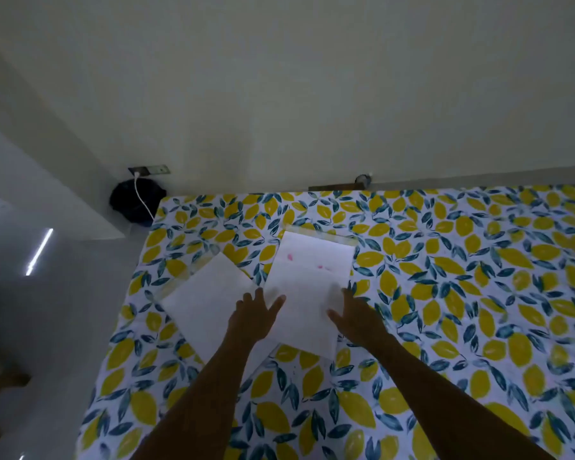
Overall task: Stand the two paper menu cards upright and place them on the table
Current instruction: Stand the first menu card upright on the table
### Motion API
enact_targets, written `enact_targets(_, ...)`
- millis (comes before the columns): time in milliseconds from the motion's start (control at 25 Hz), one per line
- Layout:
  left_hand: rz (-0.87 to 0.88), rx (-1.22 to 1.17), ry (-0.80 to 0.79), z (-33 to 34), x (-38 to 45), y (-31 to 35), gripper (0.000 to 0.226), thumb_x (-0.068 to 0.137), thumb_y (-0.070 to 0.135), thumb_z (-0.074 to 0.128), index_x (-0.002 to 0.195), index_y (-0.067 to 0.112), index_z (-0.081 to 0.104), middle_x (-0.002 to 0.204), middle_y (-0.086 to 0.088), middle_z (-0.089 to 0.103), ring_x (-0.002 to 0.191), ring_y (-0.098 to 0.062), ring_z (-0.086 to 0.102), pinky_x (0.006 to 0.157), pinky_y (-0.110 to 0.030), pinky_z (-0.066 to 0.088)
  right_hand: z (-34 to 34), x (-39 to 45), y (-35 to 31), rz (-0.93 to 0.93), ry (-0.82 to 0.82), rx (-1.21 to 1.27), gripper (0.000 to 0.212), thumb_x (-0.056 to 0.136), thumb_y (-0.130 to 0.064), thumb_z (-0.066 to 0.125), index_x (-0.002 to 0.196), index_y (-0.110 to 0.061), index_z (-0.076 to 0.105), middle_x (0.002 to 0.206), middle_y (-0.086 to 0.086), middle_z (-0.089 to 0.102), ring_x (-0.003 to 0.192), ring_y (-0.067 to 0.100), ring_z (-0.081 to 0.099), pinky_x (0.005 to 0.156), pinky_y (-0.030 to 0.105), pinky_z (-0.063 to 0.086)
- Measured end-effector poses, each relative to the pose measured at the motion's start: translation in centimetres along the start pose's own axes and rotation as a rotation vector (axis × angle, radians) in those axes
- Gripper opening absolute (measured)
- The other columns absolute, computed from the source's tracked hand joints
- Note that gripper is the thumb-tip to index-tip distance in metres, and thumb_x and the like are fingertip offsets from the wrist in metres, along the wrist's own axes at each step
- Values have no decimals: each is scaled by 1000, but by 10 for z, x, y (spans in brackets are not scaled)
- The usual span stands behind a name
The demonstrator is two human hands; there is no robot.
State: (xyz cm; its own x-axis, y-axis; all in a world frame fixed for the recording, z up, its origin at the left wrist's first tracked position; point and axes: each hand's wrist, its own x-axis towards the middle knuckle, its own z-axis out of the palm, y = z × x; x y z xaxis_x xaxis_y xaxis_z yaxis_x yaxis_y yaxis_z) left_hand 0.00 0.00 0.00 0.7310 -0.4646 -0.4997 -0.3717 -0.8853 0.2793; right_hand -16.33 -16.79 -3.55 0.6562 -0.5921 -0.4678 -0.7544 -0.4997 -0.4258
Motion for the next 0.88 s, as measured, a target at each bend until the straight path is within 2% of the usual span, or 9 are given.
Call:
enact_targets(240,-66,-85,55,27,4,4,81,83,73,43,139,15,34,128,-24,45,115,-47,49,98,-52,43,14,-1,0,119,44,335,64,86,-33,62,140,-11,34,123,22,60,113,38,58,89,43,50)
enact_targets(400,-94,-293,44,26,3,-8,73,82,65,55,135,16,41,126,-22,52,117,-43,52,99,-49,44,6,-8,10,144,76,494,56,83,-2,49,137,-12,39,121,23,59,105,38,58,80,41,50)
enact_targets(480,-102,-348,6,27,-5,-14,61,88,55,56,135,18,44,124,-18,58,115,-40,55,97,-45,44,-4,-16,21,137,107,483,55,85,2,43,137,-15,42,127,19,59,111,36,57,82,37,46)
enact_targets(560,-64,-473,-43,24,-18,-19,40,94,32,51,132,18,48,107,-17,67,94,-36,64,88,-45,53,-15,-27,36,117,113,452,47,91,-5,44,135,-21,48,129,12,60,111,33,60,87,40,49)
enact_targets(640,12,-542,-86,19,-37,-24,35,92,10,46,125,16,56,84,-12,69,71,-27,64,69,-42,57,-25,-41,49,112,79,525,44,89,-3,48,127,-23,56,122,10,65,98,32,66,81,44,54)
enact_targets(720,143,-455,-76,17,-54,-27,41,88,2,46,124,15,60,82,-7,69,67,-17,64,67,-37,56,-31,-60,58,124,60,644,46,84,7,51,122,-18,63,116,14,69,94,33,69,84,49,58)
enact_targets(800,251,-400,-44,14,-75,-29,45,80,2,53,122,13,63,84,-3,70,67,-4,64,67,-18,54,-34,-83,64,115,69,711,47,84,11,53,123,-12,65,113,17,70,97,33,69,87,55,57)
enact_targets(840,296,-406,-31,13,-86,-31,44,77,4,58,119,12,66,84,-2,70,67,0,64,67,-11,51,-35,-95,67,98,73,742,46,84,11,55,123,-12,65,114,17,70,98,32,69,86,53,58)
enact_targets(880,342,-392,-8,12,-97,-33,38,76,6,62,113,14,70,83,-1,72,70,-1,64,68,-10,52,-38,-108,67,83,75,767,44,85,9,58,122,-11,66,114,17,70,97,30,70,82,49,60)
